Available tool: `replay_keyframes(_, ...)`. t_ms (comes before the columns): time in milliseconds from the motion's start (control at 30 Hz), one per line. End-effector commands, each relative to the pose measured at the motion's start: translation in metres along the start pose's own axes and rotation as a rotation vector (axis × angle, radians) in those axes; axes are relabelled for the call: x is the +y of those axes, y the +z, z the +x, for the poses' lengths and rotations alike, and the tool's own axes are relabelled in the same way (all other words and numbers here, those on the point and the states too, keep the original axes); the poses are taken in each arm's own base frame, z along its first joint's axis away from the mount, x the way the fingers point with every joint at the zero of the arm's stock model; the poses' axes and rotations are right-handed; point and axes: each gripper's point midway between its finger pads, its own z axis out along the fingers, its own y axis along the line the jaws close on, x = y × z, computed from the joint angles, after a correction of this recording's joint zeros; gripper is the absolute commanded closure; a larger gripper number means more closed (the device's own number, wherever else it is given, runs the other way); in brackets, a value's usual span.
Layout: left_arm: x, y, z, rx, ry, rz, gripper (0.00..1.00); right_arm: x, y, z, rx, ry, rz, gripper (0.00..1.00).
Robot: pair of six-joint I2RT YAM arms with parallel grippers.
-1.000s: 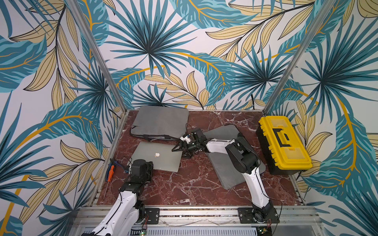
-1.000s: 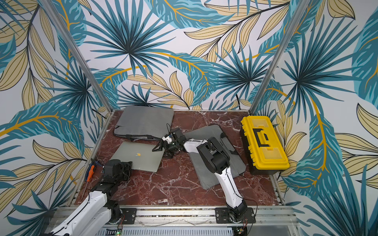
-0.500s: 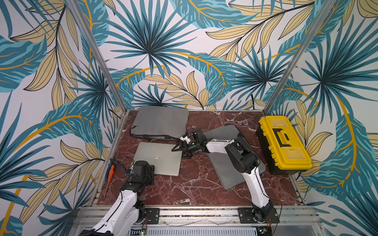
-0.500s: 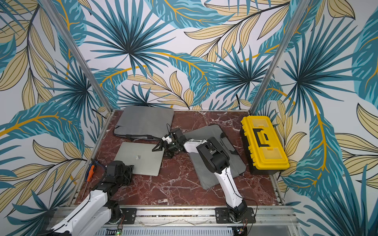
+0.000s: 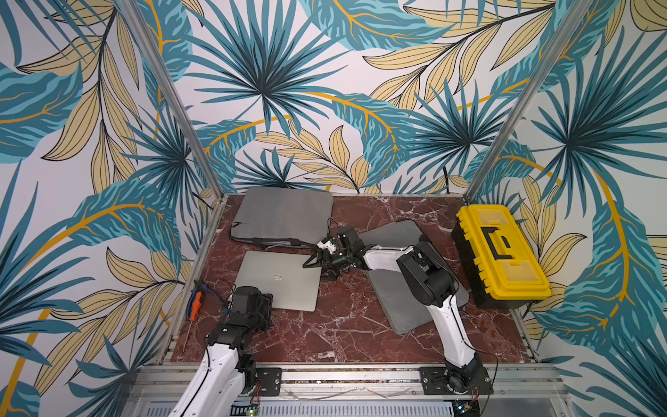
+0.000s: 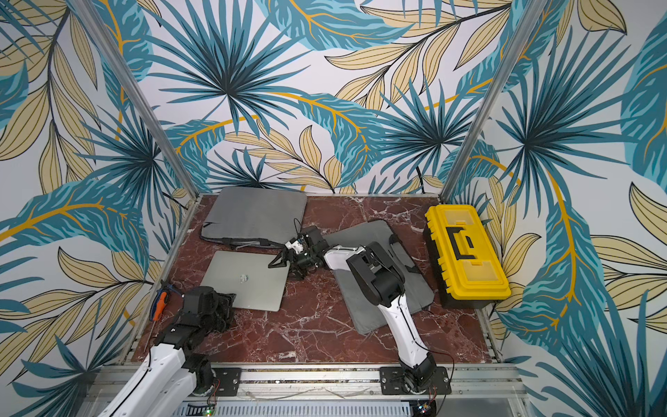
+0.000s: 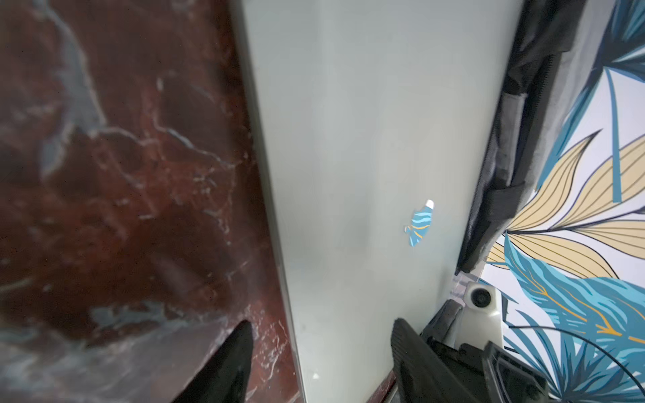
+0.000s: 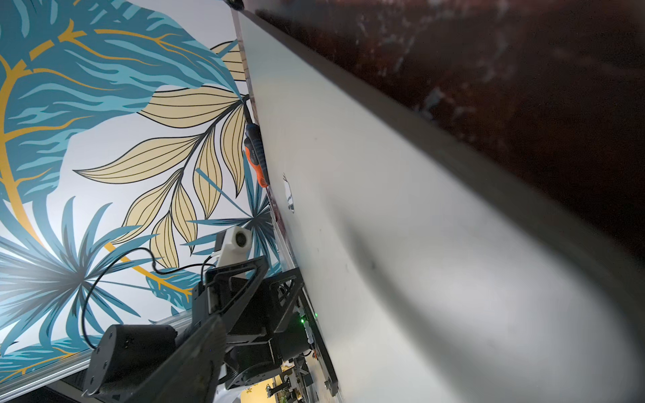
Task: Open the zippered laptop bag and take out the laptop
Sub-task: Place the laptop at the center of the board.
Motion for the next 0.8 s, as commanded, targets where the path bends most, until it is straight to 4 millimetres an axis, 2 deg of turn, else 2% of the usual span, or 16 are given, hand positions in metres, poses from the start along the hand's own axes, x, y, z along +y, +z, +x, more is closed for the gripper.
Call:
replay_keyframes(0, -0.019, -0.023, -0.005, -0.040, 0.045, 0.033, 0.30, -0.023, 0.005, 0.011, 0.015, 0.035, 0.088, 0.15)
replay_keyframes(167, -0.046, -0.038, -0.016, -0.112, 0.105, 0.098, 0.19, -0.029, -0.007, 0.015, 0.000, 0.021, 0.205, 0.14)
replay_keyframes(233, -0.062, -0.045, -0.026, -0.178, 0.155, 0.131, 0.15, -0.029, -0.012, 0.016, -0.007, 0.014, 0.245, 0.14)
replay_keyframes(467, -0.119, -0.064, -0.033, -0.263, 0.325, 0.243, 0.00, -0.040, -0.028, 0.021, -0.031, 0.029, 0.367, 0.13)
replay_keyframes(667, -0.153, -0.067, -0.032, -0.290, 0.424, 0.307, 0.00, -0.047, -0.052, 0.017, -0.085, 0.020, 0.465, 0.13)
replay_keyframes(767, -0.177, -0.066, -0.023, -0.262, 0.467, 0.377, 0.00, -0.042, -0.070, 0.016, -0.119, -0.016, 0.517, 0.14)
